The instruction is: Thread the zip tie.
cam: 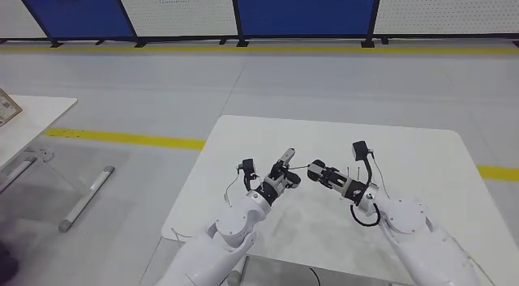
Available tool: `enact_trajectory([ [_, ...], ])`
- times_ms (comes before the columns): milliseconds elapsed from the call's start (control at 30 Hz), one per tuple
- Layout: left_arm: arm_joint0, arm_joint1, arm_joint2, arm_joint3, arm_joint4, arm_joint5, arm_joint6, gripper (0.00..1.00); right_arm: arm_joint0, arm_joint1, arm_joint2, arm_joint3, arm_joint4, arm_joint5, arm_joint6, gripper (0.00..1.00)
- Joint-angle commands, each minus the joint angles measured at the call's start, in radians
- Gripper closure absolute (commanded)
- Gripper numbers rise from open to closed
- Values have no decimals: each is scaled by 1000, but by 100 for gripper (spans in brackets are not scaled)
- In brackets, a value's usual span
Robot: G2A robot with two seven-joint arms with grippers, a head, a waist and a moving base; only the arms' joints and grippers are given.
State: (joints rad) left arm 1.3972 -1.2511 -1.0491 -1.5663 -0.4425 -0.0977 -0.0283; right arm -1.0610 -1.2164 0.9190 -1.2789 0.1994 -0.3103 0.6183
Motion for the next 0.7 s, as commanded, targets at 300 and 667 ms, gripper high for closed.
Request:
enact_trajectory([
  [300,1,-2,0,15,26,-14,-41,100,0,0,0,0,0,0,0,100],
  [667,9,-3,-8,10,47,-21,-41,100,0,0,0,0,0,0,0,100],
])
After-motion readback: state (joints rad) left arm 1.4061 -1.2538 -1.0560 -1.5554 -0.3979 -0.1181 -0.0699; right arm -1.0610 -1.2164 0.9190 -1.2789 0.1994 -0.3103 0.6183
